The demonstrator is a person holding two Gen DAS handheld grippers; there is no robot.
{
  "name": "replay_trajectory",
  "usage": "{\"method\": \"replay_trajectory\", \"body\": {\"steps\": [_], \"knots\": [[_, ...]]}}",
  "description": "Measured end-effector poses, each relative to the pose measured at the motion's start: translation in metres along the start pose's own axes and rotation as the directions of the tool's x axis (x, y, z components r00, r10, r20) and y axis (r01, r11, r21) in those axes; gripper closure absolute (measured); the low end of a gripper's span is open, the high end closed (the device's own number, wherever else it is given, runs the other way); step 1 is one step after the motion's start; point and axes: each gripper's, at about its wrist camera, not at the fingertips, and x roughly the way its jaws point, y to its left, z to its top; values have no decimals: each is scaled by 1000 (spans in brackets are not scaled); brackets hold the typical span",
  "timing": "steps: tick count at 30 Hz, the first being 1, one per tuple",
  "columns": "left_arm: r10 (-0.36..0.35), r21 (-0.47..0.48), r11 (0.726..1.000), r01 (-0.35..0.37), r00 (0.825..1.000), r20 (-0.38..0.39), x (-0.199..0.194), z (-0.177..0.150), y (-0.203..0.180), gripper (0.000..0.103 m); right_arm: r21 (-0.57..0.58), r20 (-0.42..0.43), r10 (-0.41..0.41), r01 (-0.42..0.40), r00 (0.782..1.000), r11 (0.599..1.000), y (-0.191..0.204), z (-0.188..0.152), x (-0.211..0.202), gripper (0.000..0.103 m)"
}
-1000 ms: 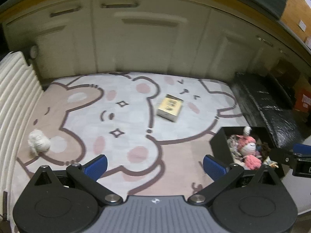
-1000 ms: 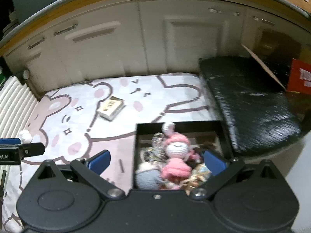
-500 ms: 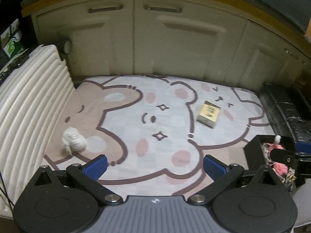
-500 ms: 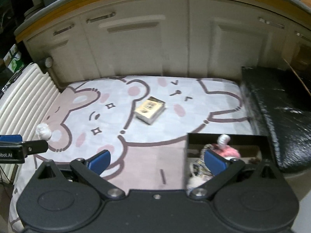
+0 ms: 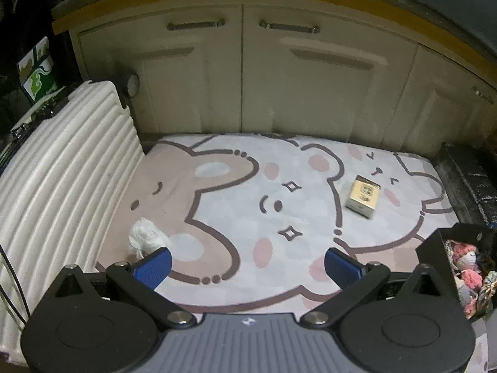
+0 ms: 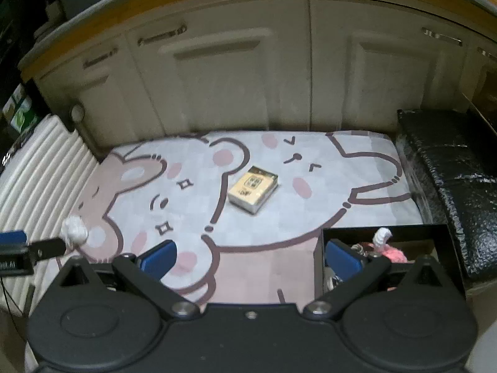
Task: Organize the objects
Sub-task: 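Lower the open left tool toward the white yarn ball while the right tool approaches the beige tissue packet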
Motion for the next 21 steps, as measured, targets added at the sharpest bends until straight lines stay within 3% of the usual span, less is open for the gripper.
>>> {"method": "replay_trajectory", "body": {"steps": [7, 21], "knots": [[46, -44, 998, -44, 998, 53, 9, 2, 31, 0, 62, 66, -27, 23, 997, 998, 2, 13, 6, 0], [114, -97, 990, -102, 986, 121, 42, 11, 75, 0, 139, 73, -11, 1, 997, 990, 0, 30, 48, 0]]}}
